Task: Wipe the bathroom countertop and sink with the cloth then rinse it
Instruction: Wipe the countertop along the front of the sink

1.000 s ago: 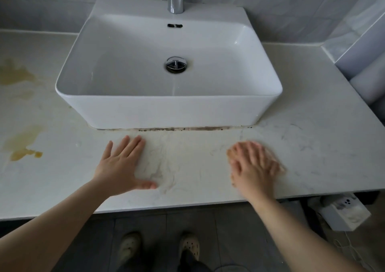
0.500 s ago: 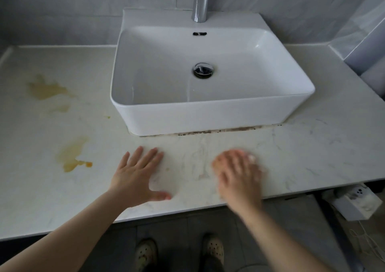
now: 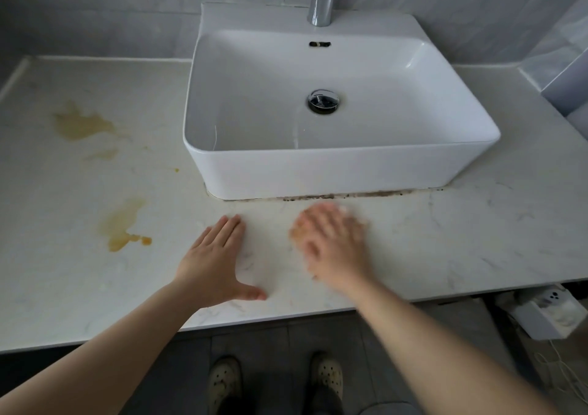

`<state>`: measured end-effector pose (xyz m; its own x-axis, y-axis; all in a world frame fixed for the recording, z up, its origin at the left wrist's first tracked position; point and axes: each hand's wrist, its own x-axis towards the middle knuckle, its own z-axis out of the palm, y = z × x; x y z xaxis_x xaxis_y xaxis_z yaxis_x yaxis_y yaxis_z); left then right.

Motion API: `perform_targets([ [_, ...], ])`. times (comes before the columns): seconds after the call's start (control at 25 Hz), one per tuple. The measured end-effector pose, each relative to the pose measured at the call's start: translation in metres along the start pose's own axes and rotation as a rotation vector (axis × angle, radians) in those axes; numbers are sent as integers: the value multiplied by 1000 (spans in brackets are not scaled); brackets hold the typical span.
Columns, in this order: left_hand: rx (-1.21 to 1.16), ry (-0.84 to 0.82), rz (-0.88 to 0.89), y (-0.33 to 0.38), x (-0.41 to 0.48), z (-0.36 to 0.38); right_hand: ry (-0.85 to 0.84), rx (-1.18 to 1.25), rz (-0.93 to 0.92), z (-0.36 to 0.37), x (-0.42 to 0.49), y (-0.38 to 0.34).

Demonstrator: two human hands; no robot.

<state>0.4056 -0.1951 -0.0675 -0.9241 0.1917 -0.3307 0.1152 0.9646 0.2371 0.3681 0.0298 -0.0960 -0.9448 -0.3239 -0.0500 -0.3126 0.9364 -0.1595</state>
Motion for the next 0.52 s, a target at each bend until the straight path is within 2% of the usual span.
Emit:
perform_targets([
  [0.08,-14,1,1,0,0,1,56,-12,416,-9,6,48],
  [0.16,-16,11,1,-2,0,1,50,107,764,-13,19,49],
  [0.24,-3,22,6,-4,1,1,115,183,852,-2,41,5],
  [0.36,-9,49,-36,-5,-3,3,202,244,687,16,53,-66],
  [0.44,-24,69,-69,-5,-5,5,99,149,377,19,39,-91],
  [0.52,-19,54,-65,-5,-6,4,6,124,32,15,22,-78],
])
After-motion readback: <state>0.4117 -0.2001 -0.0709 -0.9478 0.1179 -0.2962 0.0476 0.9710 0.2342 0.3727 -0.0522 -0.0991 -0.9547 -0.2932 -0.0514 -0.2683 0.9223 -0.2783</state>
